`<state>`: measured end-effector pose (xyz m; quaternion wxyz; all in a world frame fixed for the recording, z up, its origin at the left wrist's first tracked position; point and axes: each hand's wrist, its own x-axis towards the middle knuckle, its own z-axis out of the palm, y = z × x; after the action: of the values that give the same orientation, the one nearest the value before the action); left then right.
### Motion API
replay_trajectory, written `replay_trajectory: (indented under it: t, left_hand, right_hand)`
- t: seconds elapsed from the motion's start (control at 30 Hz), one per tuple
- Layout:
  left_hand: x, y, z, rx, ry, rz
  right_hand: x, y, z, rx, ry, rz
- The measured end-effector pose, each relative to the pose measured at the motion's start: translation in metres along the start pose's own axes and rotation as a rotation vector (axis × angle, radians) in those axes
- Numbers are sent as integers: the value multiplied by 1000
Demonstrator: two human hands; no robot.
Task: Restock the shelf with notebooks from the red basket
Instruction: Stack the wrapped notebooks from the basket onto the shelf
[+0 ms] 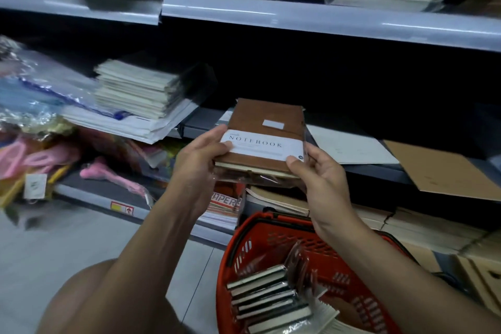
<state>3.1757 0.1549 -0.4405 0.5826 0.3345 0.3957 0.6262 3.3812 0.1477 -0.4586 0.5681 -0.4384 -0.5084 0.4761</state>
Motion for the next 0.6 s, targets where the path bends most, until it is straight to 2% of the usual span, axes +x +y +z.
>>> replay_trajectory:
  t: [0.17, 0.43, 0.6]
  left_hand:
    - [46, 7, -3, 96, 36, 78]
    - [131, -2, -17, 431, 55, 271]
    - [167, -8, -27, 498, 75, 289]
  right_hand:
    - [49, 3, 17, -36, 2, -34]
    - [132, 22, 36, -111, 103, -38]
    - [167, 34, 46, -145, 118, -39]
